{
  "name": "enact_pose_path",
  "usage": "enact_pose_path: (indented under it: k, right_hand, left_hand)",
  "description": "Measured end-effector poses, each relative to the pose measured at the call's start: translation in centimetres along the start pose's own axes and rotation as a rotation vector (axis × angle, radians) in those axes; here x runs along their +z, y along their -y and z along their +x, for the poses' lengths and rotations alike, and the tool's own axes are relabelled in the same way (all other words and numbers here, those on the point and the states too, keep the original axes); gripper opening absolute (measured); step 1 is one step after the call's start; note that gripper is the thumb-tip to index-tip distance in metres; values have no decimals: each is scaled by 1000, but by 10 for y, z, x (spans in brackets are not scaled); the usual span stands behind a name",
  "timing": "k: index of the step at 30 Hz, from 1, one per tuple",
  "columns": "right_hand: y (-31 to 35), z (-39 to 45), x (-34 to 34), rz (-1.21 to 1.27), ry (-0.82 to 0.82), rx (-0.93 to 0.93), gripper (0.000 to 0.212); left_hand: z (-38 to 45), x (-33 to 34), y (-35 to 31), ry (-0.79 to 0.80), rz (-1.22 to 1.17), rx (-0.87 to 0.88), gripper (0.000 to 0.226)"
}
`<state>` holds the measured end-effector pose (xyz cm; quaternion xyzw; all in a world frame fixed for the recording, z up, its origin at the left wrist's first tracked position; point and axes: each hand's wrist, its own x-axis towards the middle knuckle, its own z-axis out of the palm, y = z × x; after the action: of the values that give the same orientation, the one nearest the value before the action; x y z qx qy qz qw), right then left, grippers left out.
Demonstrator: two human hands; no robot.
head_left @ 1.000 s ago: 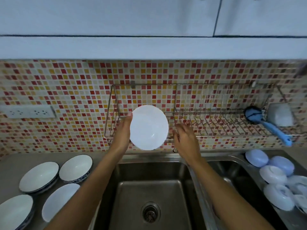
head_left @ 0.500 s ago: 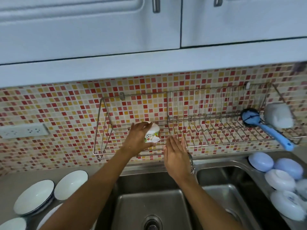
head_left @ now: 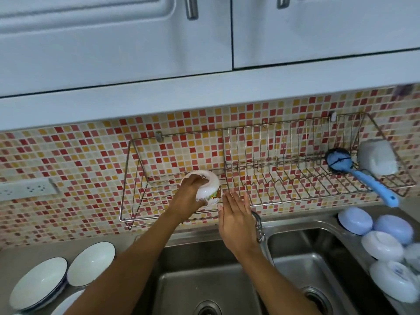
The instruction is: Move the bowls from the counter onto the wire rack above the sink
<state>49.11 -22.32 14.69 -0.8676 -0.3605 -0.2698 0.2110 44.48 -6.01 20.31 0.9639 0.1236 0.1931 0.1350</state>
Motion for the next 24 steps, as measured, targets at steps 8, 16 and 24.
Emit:
enact_pose_path:
  k: [8,16,24]
  right_hand:
    - [0,0,2,-6,-3,5,43]
    - [-1,1,2,-25,24,-10,50]
    - [1,0,1,-13,-26,-2,49]
  left_hand:
    - [-17,-1,-1,-104,-65,-89,51]
    - [-37,6,-6,-167,70,-138,46]
    - [-33,7,3,-7,191,-22,57]
